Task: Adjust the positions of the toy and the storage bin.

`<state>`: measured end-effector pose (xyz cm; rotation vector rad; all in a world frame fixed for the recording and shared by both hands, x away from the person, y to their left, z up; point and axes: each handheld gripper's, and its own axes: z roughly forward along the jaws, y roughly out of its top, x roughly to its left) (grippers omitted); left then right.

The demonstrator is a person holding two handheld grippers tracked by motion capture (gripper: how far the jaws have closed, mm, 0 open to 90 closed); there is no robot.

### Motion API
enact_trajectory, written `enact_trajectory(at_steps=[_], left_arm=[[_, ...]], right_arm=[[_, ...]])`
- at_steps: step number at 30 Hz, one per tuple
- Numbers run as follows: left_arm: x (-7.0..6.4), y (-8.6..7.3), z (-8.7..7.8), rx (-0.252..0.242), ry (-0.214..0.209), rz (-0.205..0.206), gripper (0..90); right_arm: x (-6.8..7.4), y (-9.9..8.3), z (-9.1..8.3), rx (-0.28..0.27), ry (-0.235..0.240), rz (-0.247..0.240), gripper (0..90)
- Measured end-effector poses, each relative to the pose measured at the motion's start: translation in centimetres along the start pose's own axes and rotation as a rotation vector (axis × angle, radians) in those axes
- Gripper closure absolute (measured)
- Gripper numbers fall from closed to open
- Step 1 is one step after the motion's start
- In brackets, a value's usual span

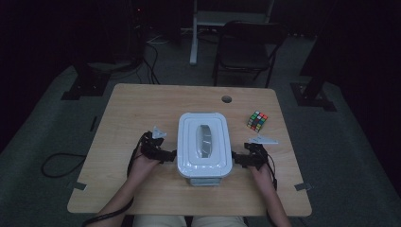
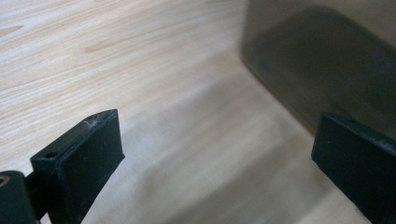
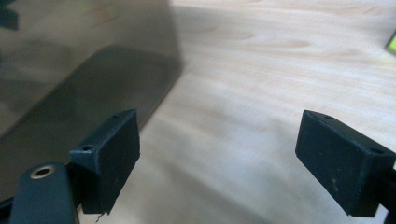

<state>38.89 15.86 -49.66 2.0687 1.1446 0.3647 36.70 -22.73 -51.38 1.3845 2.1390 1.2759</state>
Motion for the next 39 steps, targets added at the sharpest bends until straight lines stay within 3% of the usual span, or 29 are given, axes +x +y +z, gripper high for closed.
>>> enact_trajectory(at_steps=[2, 4, 12, 16, 20, 25, 30, 34, 39], left_arm=[[0.5, 0.4, 0.2, 0.001, 0.002, -0.028, 2.6], [0.5, 0.9, 0.4, 0.0, 0.018, -0.007, 1.0], [0.1, 2.1, 1.5, -0.015, 0.019, 0.019, 0.4], [0.0, 2.3, 1.4, -0.008, 0.016, 0.028, 0.4], [-0.3, 2.2, 1.4, 0.003, 0.029, 0.057, 0.4], [-0.7, 2.2, 1.1, 0.021, 0.015, 0.052, 0.5], [-1.5, 2.0, 0.5, 0.017, 0.013, 0.08, 0.5], [-2.2, 1.7, 0.1, 0.015, 0.035, 0.105, 0.6], [-3.1, 1.1, -0.6, 0.029, 0.035, 0.135, 0.6]], right_arm=[[-0.4, 0.5, 0.5, 0.009, 0.0, 0.021, 13.8], [-0.6, 1.0, 1.0, 0.027, 0.01, 0.039, 13.6], [-0.4, 2.4, 2.5, 0.015, 0.003, 0.027, 13.5], [0.1, 2.6, 2.7, 0.01, 0.046, 0.004, 13.8], [0.2, 2.5, 2.3, -0.005, 0.064, 0.015, 13.9], [0.4, 2.2, 1.7, 0.01, 0.082, -0.007, 15.6], [0.6, 2.0, 0.9, 0.011, 0.096, -0.019, 15.6], [1.0, 1.6, 0.2, 0.017, 0.108, -0.039, 15.7], [1.0, 1.0, -0.4, 0.024, 0.133, -0.031, 15.6]])
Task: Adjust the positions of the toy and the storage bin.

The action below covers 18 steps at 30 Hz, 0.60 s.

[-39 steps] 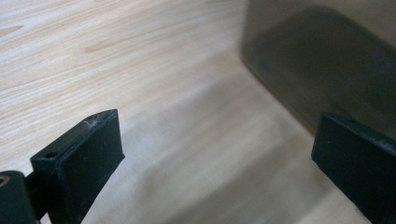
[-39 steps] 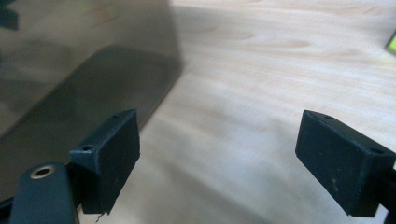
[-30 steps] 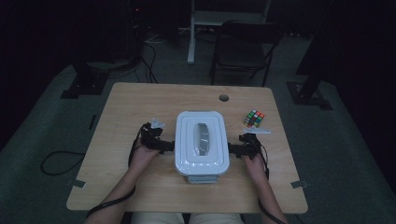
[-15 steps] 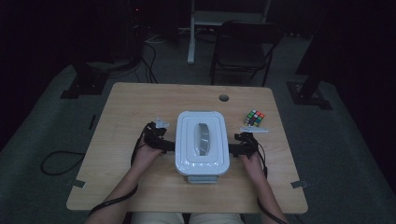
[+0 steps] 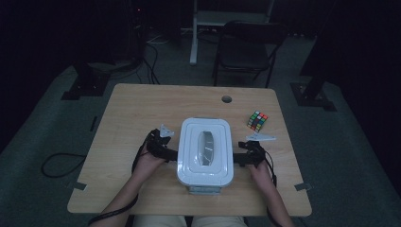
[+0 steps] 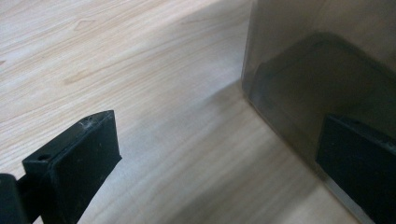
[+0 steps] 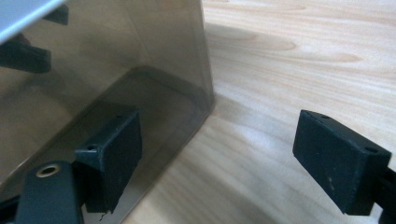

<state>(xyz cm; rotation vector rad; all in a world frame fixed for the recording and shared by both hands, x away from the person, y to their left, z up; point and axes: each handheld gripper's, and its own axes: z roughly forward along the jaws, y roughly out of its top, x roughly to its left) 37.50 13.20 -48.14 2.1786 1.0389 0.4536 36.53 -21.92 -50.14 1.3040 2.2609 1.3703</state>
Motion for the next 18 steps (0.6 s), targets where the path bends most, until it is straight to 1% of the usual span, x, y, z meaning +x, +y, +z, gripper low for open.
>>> enact_trajectory(at_steps=[3, 4, 5, 8, 11, 12, 14, 15, 18], left_arm=[[-0.6, -0.3, -0.3, 0.011, -0.013, 0.02, 0.6], [-0.8, -0.3, -0.3, 0.015, -0.019, 0.019, 0.6], [-1.0, -0.4, -0.5, 0.017, -0.018, 0.032, 0.6], [-1.5, -0.5, -0.8, 0.02, -0.013, 0.055, 0.6], [-1.9, -0.7, -1.0, 0.022, -0.014, 0.068, 0.6], [-2.0, -0.8, -1.1, 0.022, -0.017, 0.063, 0.6], [-2.2, -1.0, -1.2, 0.022, -0.023, 0.066, 0.6], [-2.1, -1.1, -1.3, 0.02, -0.028, 0.06, 0.6], [-2.2, -1.4, -1.3, 0.013, -0.03, 0.044, 0.6]], right_arm=[[0.0, -0.1, -0.2, 0.0, -0.003, 0.0, 15.6], [0.0, -0.2, -0.3, 0.002, -0.004, 0.003, 15.7], [0.0, -0.2, -0.3, 0.0, -0.005, 0.001, 15.7], [0.2, -0.5, -0.6, -0.003, 0.001, 0.007, 16.3], [0.3, -0.9, -0.9, -0.006, 0.002, 0.005, 16.6], [0.4, -1.0, -1.0, -0.004, 0.005, 0.012, 16.6], [0.6, -1.3, -1.2, -0.003, 0.006, 0.012, 16.6], [0.6, -1.5, -1.3, -0.002, 0.011, 0.019, 16.6], [1.0, -1.8, -1.5, -0.002, 0.012, 0.014, 18.4]])
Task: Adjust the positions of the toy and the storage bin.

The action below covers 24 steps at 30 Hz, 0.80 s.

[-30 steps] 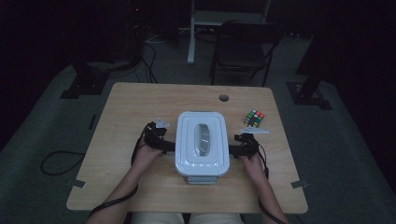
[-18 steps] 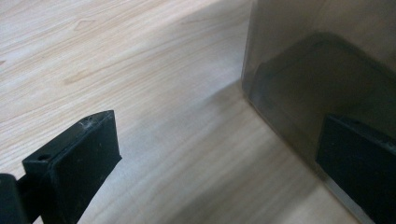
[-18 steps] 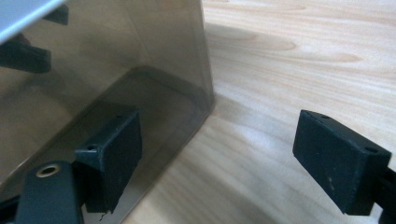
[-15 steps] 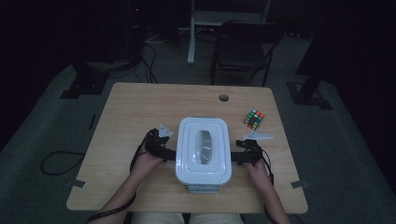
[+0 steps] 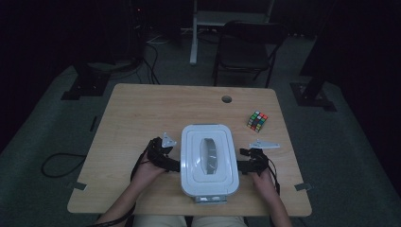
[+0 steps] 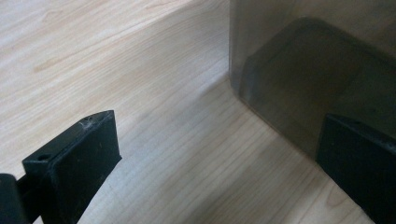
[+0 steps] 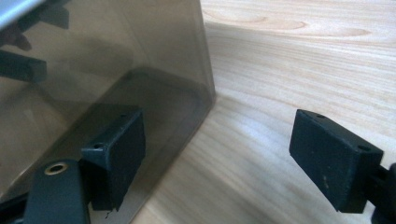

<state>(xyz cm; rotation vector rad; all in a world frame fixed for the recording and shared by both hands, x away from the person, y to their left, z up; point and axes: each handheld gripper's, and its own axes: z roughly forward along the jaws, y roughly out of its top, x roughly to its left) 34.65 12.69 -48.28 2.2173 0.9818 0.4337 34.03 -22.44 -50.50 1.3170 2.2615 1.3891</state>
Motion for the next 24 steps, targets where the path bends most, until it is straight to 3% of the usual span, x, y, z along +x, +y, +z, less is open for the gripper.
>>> enact_trajectory(at_steps=[5, 6, 9, 11, 13, 16, 19, 24], left_arm=[[0.2, -0.5, 0.0, -0.006, -0.013, -0.004, 0.5], [0.3, -0.6, 0.0, -0.015, -0.02, -0.007, 0.5], [1.2, -1.2, 0.0, -0.045, -0.064, -0.048, 0.5], [1.7, -1.6, -0.1, -0.047, -0.052, -0.052, 0.5], [2.3, -2.1, -0.3, -0.057, -0.059, -0.073, 0.5], [3.0, -2.9, -0.6, -0.045, -0.035, -0.076, 0.5], [3.8, -4.2, -1.0, -0.063, -0.014, -0.112, 0.5], [5.0, -6.0, -1.6, -0.034, 0.003, -0.147, 0.5]], right_arm=[[0.2, -0.6, -0.2, 0.009, -0.013, -0.013, 17.6], [0.2, -0.6, -0.3, 0.005, -0.022, -0.023, 13.6], [-0.2, -0.7, -0.5, -0.046, -0.032, 0.001, 13.1], [-0.3, -0.7, -0.6, -0.061, -0.067, -0.01, 13.2], [-0.6, -0.7, -0.7, -0.086, -0.092, 0.004, 13.2], [-1.5, -0.4, -1.2, -0.116, -0.115, 0.03, 12.9], [-2.7, 0.3, -1.9, -0.142, -0.124, 0.07, 12.8], [-3.9, 0.9, -2.1, -0.135, -0.134, 0.077, 12.2]])
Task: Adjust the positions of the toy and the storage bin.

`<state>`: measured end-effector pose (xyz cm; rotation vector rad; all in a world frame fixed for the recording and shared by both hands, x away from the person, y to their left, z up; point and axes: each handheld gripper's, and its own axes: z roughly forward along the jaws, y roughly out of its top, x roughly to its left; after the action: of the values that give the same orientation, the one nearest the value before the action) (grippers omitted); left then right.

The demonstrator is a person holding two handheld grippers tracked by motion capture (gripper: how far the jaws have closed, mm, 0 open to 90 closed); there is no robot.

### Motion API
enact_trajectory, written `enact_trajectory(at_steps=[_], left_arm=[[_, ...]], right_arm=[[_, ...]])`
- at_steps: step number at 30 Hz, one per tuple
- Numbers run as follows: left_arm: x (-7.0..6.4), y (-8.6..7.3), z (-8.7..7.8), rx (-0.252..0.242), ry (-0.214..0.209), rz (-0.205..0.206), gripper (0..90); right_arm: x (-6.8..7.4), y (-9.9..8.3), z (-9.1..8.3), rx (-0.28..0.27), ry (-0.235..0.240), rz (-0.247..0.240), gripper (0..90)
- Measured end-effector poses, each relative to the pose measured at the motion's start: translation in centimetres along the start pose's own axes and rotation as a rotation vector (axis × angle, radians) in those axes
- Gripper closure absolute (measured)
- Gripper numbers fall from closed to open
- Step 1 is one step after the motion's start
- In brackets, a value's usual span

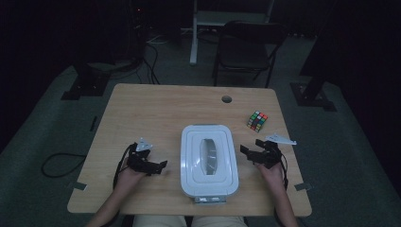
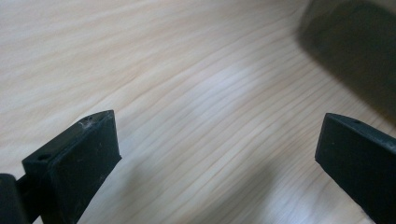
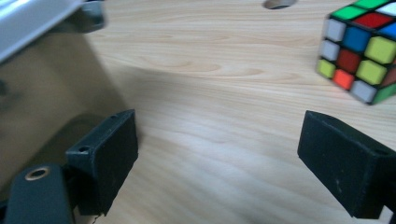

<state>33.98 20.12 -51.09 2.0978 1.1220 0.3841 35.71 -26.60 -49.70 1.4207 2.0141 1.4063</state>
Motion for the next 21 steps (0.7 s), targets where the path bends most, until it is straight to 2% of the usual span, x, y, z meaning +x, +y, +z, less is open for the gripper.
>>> enact_trajectory(at_steps=[2, 4, 7, 9, 12, 15, 16, 19, 21], left_arm=[[0.5, -0.5, -0.3, -0.003, 0.004, -0.01, 0.5], [0.9, -1.1, -0.6, -0.009, 0.007, -0.015, 0.5], [1.3, -2.1, -0.8, 0.011, 0.018, 0.027, 0.5], [1.5, -2.6, -1.0, 0.027, 0.015, 0.038, 0.5], [1.8, -3.0, -1.5, 0.022, 0.023, 0.038, 0.5], [2.1, -3.3, -1.8, 0.034, 0.028, 0.044, 0.5], [2.1, -3.4, -1.9, 0.038, 0.029, 0.049, 0.5], [2.0, -3.5, -1.9, 0.045, 0.039, 0.078, 0.5], [2.0, -3.5, -1.9, 0.046, 0.04, 0.077, 0.5]], right_arm=[[-0.5, 0.3, 0.1, 0.005, -0.011, 0.004, 12.3], [-1.2, 0.4, 0.2, 0.004, 0.02, 0.026, 12.4], [-1.9, 0.6, 0.6, 0.008, 0.038, 0.028, 12.4], [-2.1, 0.7, 0.9, 0.01, 0.032, 0.023, 12.4], [-2.7, 1.0, 1.1, 0.018, -0.004, 0.007, 12.4], [-3.2, 1.6, 1.1, 0.004, -0.031, 0.003, 12.4], [-3.5, 2.1, 1.1, -0.001, -0.051, -0.003, 12.4], [-4.3, 3.2, 1.1, -0.01, -0.073, 0.009, 12.4], [-4.9, 4.0, 1.1, -0.014, -0.095, 0.012, 12.4]])
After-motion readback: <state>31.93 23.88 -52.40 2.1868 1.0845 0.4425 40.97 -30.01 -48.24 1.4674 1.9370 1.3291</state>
